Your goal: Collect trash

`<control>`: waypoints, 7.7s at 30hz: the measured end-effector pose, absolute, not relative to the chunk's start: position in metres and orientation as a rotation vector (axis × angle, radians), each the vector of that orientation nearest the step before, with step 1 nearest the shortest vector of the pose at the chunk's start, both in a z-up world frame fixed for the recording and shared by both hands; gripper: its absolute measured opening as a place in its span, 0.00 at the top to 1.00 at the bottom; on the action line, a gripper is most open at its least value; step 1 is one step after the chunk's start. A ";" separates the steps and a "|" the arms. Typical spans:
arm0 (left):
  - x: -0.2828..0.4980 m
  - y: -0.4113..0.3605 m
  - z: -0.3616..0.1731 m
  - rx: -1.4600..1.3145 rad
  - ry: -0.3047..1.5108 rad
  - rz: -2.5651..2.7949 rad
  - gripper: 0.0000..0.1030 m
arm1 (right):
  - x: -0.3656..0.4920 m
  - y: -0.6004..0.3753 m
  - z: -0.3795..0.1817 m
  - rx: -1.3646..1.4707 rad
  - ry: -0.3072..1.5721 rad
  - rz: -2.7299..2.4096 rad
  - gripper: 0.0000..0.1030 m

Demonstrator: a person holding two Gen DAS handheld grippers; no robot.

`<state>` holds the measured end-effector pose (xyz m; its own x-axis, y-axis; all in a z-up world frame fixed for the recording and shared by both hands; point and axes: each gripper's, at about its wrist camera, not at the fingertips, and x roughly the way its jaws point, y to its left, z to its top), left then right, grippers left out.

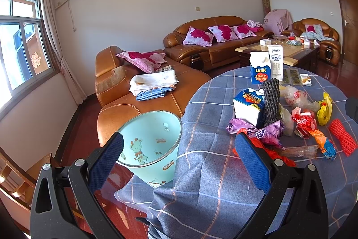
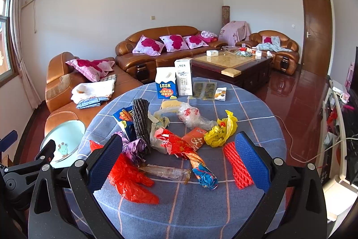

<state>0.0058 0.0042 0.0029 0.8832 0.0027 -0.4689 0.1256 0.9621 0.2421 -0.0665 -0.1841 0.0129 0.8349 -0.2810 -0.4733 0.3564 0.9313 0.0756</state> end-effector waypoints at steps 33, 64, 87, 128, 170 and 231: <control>0.019 -0.029 -0.011 0.247 0.513 -0.131 0.05 | -0.068 -0.223 -0.025 0.140 0.507 -0.498 0.04; 0.042 -0.073 -0.064 0.226 0.653 -0.427 0.94 | -0.048 -0.303 -0.090 0.190 0.669 -0.532 0.44; 0.048 -0.048 -0.034 0.251 0.516 -0.291 0.94 | -0.046 -0.281 -0.064 0.180 0.615 -0.372 0.78; 0.149 0.071 -0.019 0.256 0.573 0.159 0.94 | 0.116 -0.139 0.000 0.019 0.477 0.067 0.78; 0.191 0.137 -0.047 0.194 0.700 0.323 0.94 | 0.207 -0.007 -0.083 -0.228 0.660 0.382 0.78; 0.172 0.110 -0.048 0.161 0.705 0.196 0.32 | 0.166 -0.049 -0.039 -0.185 0.568 0.200 0.41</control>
<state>0.1720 0.1105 -0.0483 0.7444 0.2323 -0.6261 -0.1239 0.9693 0.2123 0.1658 -0.0489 -0.0391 0.8245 0.1360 -0.5493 -0.2376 0.9642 -0.1179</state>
